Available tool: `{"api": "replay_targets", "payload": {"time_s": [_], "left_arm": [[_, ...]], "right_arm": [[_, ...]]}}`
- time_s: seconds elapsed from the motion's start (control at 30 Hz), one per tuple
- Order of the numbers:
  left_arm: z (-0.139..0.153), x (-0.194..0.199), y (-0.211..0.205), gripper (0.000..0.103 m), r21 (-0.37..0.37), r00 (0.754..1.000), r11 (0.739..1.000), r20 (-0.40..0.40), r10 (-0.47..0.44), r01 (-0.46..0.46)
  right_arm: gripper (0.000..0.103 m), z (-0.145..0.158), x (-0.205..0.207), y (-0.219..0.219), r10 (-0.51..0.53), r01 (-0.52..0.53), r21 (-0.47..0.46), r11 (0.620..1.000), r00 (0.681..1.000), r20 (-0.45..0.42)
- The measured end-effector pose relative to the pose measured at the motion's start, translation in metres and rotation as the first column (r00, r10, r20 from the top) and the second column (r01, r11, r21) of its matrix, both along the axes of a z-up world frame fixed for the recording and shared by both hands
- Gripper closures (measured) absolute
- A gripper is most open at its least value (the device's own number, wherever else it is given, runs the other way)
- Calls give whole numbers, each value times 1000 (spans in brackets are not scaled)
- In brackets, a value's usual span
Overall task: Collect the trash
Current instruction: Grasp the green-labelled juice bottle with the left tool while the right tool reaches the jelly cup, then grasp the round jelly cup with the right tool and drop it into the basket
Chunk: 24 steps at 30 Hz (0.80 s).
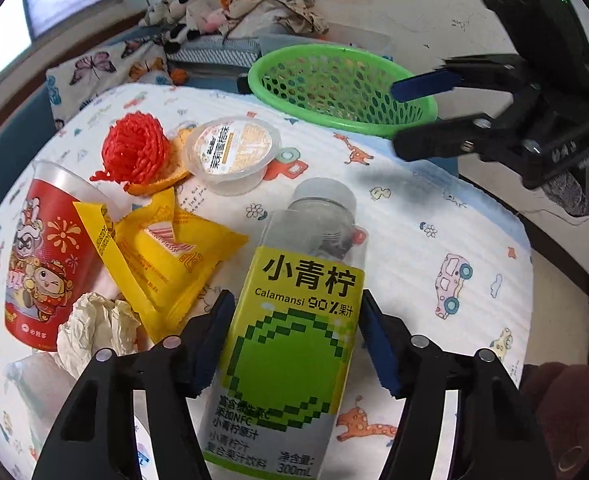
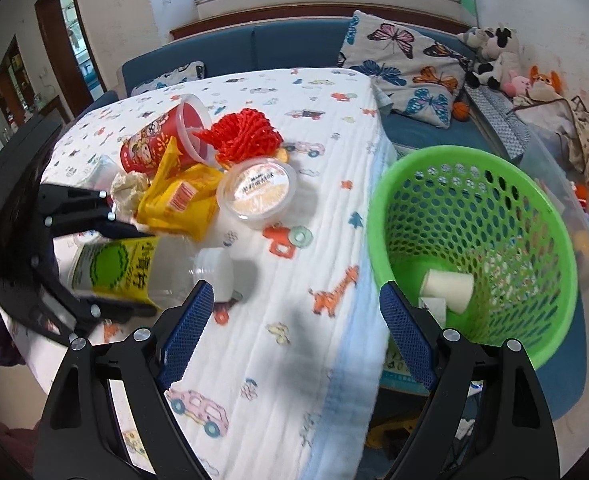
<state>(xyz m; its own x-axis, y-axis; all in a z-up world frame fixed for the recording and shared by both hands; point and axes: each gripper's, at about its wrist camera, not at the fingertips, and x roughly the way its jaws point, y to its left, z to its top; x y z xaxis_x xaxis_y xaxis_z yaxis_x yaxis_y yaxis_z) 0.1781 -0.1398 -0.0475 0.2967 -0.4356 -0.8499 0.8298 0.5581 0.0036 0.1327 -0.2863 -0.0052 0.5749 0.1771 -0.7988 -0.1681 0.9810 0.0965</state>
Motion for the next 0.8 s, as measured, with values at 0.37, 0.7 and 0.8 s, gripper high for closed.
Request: {"api": "replay_targets", "payload": {"time_s": [0.37, 0.7, 0.8], "left_arm": [[7, -32, 13, 48, -29, 993, 994, 47, 108, -106], [27, -50, 49, 48, -82, 973, 972, 58, 225, -220], [33, -52, 58, 48, -111, 966, 963, 54, 253, -246]], "right_arm": [[18, -1, 38, 17, 40, -40, 22, 999, 999, 5], [18, -20, 76, 41, 57, -57, 4, 998, 998, -16], [18, -27, 86, 43, 47, -47, 0, 999, 998, -29]]}}
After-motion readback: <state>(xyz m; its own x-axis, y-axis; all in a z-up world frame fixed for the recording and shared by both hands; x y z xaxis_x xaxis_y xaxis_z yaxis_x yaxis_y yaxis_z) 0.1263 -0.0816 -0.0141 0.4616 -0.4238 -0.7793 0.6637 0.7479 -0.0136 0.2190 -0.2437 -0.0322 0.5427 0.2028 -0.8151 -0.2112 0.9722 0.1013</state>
